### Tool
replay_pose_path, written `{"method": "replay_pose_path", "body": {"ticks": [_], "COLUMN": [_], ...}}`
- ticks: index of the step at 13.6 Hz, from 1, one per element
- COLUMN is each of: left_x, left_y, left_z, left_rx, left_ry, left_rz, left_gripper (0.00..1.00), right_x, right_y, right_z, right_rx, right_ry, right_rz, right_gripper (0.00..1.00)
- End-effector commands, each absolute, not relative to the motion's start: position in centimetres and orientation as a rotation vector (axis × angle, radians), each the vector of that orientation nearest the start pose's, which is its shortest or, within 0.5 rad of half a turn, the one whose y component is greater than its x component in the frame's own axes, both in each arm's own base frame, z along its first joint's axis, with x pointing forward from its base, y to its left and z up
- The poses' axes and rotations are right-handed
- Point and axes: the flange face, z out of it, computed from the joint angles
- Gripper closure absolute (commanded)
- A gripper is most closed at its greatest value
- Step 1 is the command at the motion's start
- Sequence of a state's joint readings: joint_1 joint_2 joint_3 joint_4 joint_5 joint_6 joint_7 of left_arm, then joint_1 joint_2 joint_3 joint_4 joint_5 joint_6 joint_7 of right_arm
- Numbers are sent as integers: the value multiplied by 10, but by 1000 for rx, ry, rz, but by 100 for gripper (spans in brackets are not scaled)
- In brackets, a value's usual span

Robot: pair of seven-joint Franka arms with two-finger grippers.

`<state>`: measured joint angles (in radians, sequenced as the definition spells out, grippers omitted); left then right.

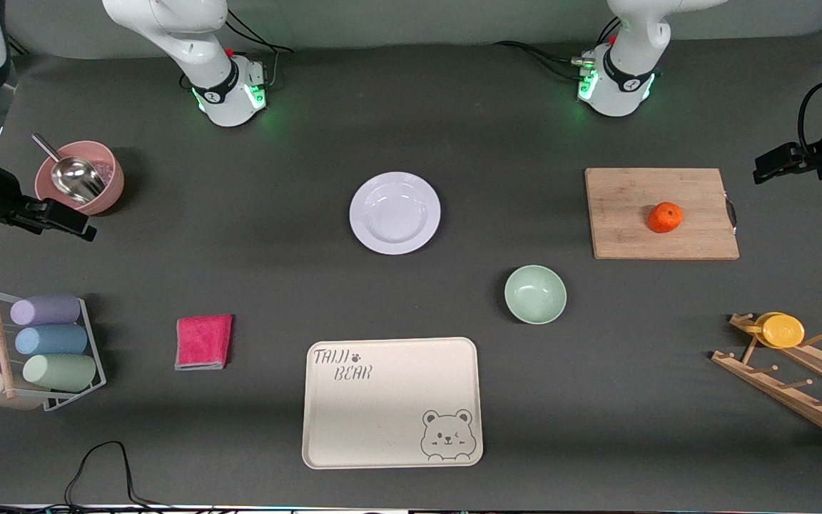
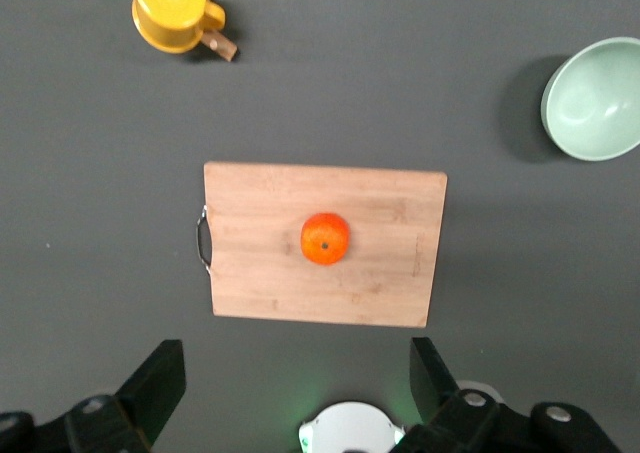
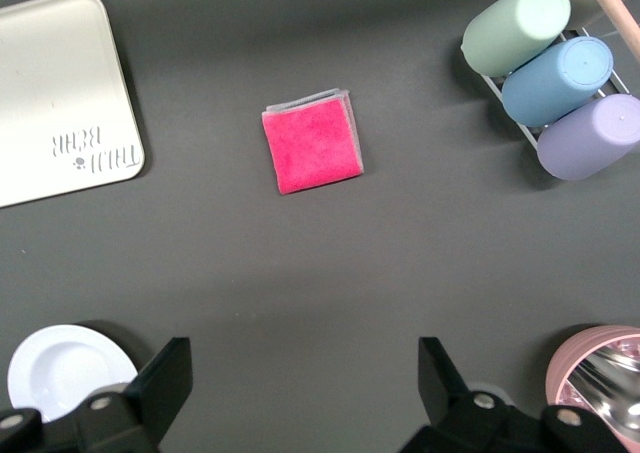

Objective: Place orange and plate with both arms
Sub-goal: 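Move the left gripper down over the orange on the cutting board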

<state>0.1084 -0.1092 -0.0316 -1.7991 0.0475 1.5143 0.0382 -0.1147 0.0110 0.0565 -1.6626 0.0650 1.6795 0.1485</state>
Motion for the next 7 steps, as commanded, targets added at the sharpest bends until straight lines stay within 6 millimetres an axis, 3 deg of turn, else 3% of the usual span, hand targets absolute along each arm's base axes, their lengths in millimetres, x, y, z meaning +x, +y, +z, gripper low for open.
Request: {"method": "replay_pose_path", "body": {"ticks": [1, 4, 7], "left_x": [452, 387, 363], "left_y": [39, 35, 35], "left_z": [586, 590, 588], "left_rx": [-3071, -3065, -3066], "left_ry": [-50, -64, -73], "left_rz": [276, 239, 227], "left_gripper": [0, 0, 0], "right_x": [565, 568, 566], "right_y": [-21, -22, -25], "right_z": [591, 584, 587], "right_rx": [-3036, -3048, -3086], "right_ry": [330, 327, 322], "right_rz": [-35, -18, -30], "right_gripper": [0, 0, 0]}}
